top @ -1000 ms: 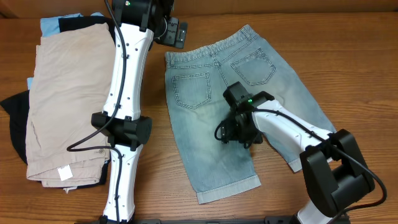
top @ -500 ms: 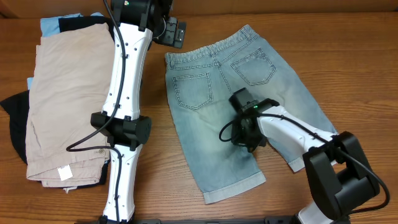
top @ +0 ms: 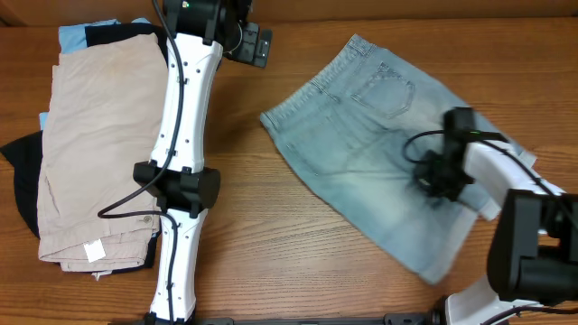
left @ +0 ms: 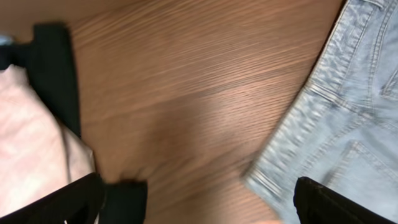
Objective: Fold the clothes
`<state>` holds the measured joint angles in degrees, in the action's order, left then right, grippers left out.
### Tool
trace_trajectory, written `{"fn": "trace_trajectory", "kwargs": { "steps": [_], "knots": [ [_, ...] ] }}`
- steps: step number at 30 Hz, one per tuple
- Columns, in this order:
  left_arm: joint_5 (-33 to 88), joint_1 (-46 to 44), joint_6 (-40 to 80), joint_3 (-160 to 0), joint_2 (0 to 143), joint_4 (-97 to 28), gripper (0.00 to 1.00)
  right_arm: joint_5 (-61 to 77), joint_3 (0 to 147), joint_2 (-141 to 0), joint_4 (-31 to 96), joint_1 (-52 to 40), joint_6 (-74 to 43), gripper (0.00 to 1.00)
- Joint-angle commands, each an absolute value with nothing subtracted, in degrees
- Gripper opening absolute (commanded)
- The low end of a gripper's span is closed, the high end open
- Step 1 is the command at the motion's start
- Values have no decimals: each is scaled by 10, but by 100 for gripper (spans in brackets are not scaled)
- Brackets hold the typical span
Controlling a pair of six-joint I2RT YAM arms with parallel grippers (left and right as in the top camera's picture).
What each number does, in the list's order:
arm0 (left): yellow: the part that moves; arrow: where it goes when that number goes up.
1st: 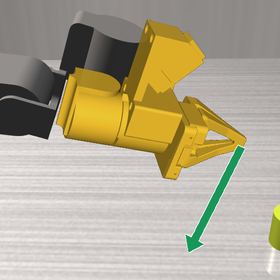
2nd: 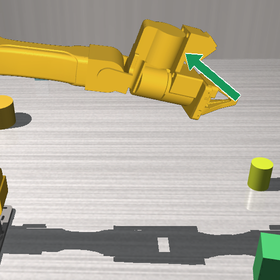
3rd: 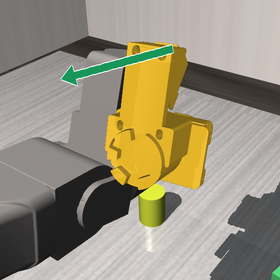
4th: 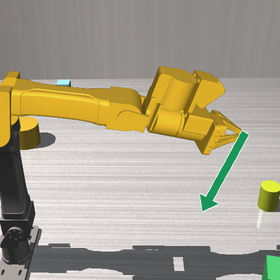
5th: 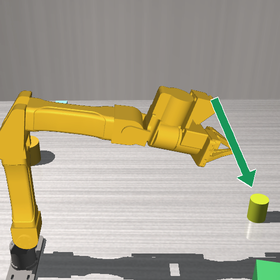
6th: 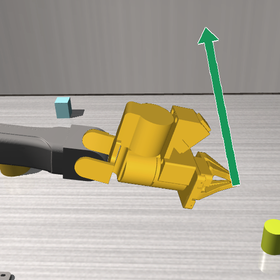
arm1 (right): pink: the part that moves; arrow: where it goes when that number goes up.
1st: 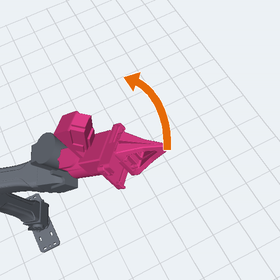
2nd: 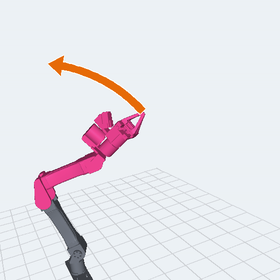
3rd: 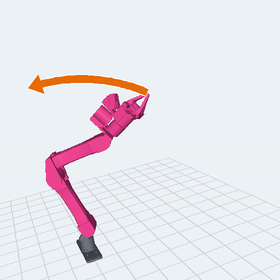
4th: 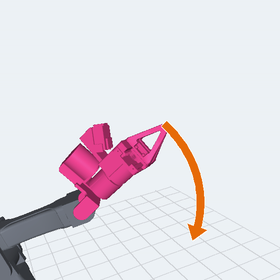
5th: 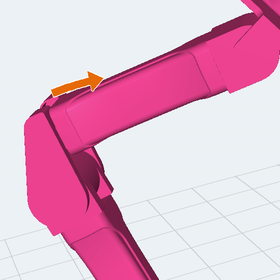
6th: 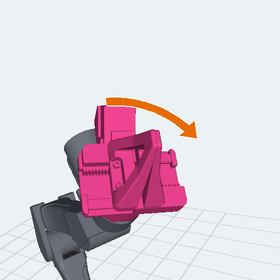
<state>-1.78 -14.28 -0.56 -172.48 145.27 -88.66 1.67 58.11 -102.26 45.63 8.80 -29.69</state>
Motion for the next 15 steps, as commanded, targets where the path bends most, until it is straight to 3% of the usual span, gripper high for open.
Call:
{"fn": "trace_trajectory", "kwargs": {
  "steps": [1, 3, 6, 10, 15],
  "knots": [
    [55, -158, -103, -1722, 1502, -867, 100, 9, 590, -1036, 461, 160, -244, 25],
    [110, -166, -160, -1722, 1526, -850, 100, 52, 613, -1036, 480, 182, -215, 51],
    [181, -188, -241, -1722, 1569, -818, 100, 77, 677, -1028, 537, 193, -184, 78],
    [199, -222, -318, -1722, 1610, -789, 100, 87, 748, -1005, 590, 183, -175, 89],
    [162, -267, -373, -1722, 1656, -752, 100, 87, 781, -971, 605, 161, -175, 96]
  ]
}}
